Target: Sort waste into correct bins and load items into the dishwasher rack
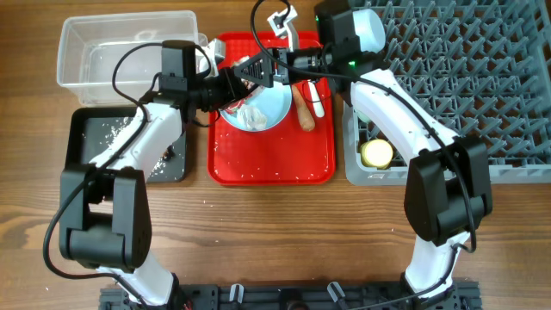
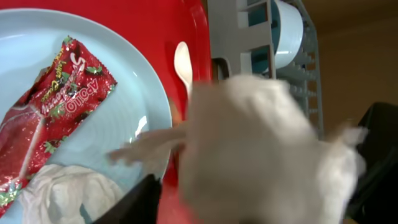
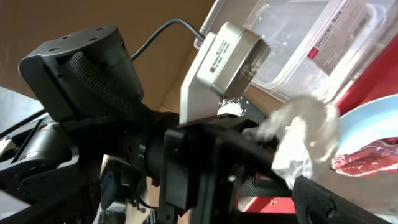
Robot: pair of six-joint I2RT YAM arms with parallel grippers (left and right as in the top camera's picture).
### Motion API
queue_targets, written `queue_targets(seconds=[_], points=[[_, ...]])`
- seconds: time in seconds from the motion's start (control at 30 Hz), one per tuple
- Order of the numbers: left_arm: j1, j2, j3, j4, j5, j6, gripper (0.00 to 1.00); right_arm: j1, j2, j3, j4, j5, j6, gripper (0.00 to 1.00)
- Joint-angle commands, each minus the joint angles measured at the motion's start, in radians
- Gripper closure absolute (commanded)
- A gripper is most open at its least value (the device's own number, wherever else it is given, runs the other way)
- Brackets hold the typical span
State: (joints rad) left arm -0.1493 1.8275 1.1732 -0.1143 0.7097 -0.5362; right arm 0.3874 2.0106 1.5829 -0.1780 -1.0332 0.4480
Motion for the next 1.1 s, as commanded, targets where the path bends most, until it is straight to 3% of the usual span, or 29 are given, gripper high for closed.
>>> queue_targets(seconds=[0.0,0.4,0.43,0.47,0.57,0.7,0.83,0.97,1.07], points=[[-0.004,0.008,-0.01,0.026,-0.009,0.003,0.96,0.001,0.002,0.01,0.009,-0.051,0.0,0.0],[-0.008,0.008,-0.01,0.011,-0.074,0.009,0.96,-0.026,0.002,0.01,0.005,-0.035,-0.001,0.05],[-0.013,0.008,-0.01,0.0,-0.095,0.018,0.93,-0.034,0.002,0.01,0.003,-0.033,-0.001,0.04],[-0.023,0.008,-0.01,-0.019,-0.126,0.055,0.85,-0.044,0.002,0.01,0.002,-0.033,-0.003,0.0],[-0.044,0.007,-0.009,-0.075,-0.194,0.136,0.61,-0.085,-0.006,0.01,-0.005,-0.007,-0.004,0.0],[-0.046,0.007,-0.008,-0.13,-0.24,0.19,0.47,-0.164,-0.043,0.01,-0.03,0.041,-0.019,0.01],[-0.071,0.007,0.042,-0.212,-0.265,0.349,0.33,-0.244,-0.099,0.01,-0.106,0.1,-0.092,0.0],[-0.146,0.007,0.166,-0.367,-0.557,0.465,0.18,-0.305,-0.169,0.01,-0.266,0.239,-0.2,0.0],[-0.198,0.007,0.212,-0.39,-0.738,0.579,0.09,-0.337,-0.216,0.01,-0.359,0.306,-0.248,0.0]])
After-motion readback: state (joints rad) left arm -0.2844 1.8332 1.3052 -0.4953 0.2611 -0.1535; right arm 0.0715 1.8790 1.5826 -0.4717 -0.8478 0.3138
